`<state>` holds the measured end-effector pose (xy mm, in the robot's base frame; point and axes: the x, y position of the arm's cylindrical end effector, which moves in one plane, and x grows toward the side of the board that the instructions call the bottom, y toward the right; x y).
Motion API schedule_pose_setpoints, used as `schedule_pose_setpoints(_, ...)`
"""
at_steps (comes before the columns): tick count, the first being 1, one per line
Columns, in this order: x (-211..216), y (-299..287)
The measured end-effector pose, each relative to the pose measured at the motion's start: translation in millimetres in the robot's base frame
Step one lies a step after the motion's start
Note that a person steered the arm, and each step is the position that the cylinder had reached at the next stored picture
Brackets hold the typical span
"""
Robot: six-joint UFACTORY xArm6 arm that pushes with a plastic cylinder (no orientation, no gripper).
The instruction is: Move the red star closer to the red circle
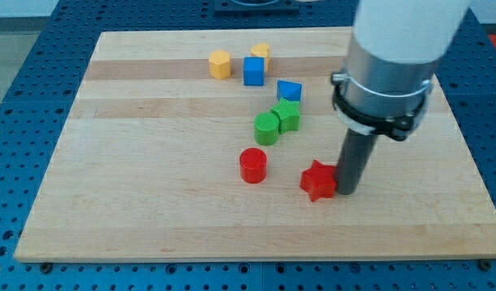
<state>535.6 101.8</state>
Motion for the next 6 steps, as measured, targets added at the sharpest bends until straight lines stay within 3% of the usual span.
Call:
schedule_pose_setpoints(2,10,-44)
schedule_pose_setpoints(6,19,-76)
